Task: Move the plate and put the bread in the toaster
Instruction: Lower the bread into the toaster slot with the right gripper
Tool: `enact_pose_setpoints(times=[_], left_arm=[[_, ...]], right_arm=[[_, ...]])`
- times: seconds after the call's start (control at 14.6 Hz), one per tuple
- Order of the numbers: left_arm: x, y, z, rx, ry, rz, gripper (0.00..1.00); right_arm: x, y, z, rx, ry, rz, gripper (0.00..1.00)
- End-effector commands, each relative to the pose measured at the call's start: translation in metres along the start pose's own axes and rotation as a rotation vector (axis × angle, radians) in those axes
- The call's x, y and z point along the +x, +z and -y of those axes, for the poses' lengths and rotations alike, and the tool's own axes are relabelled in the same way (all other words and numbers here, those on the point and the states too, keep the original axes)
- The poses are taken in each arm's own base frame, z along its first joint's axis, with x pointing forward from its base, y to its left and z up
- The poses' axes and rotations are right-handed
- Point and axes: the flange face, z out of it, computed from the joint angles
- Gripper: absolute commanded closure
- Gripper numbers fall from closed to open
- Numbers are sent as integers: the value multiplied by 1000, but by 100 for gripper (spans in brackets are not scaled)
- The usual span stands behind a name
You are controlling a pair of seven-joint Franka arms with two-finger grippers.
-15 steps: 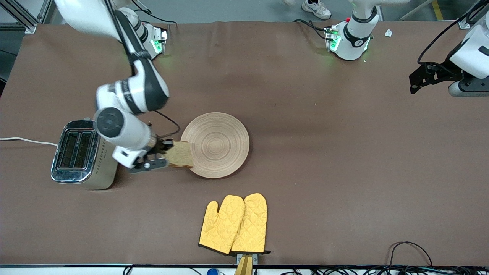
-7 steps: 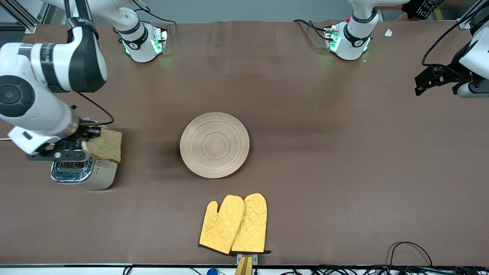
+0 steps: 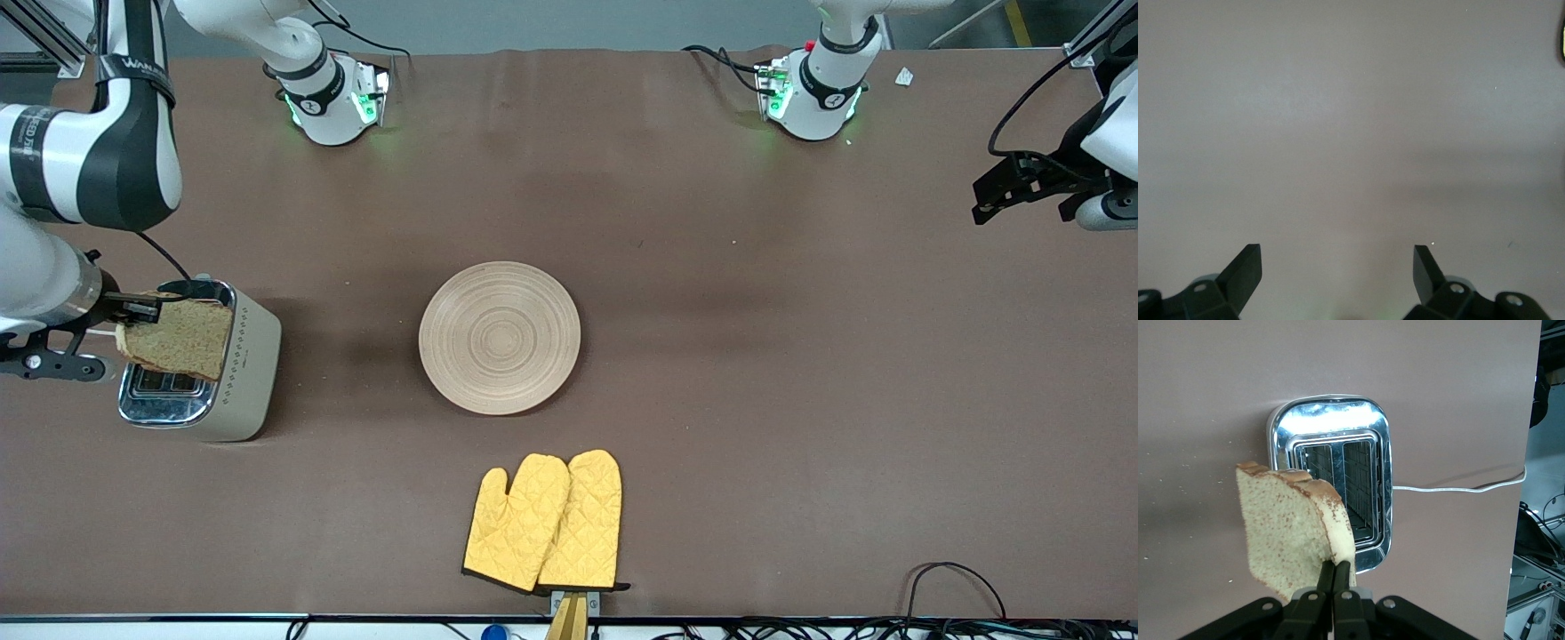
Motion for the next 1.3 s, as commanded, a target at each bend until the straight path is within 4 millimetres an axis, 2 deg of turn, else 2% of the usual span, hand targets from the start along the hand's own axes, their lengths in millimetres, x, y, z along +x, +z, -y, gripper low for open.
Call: enact_pose_setpoints(times=[0.0,0.14,0.34,0.41,0.61,0.89,1.23], left_arm=[[2,3,-1,-13,9,-1,0],[2,3,-2,-15,11,-1,0],[1,3,-5,-47,12,0,0],[1,0,-5,-49,10,-5,0],[-1,-4,-4,-49,9,-6,0],[-2,-5,3,-48,-5,-6,0],[-2,-3,7,-48,-10,-3,0]], right_arm=[[0,8,-3,-37,20,8,100],[1,12,-12,-38,32,9,100],[6,35,-17,-55,31,6,100],[7,41,-24,-54,38,9,100],[8,44,-35,-50,47,6,99],[9,45,-38,-55,49,4,99],[10,62,-39,-56,46,13,99]])
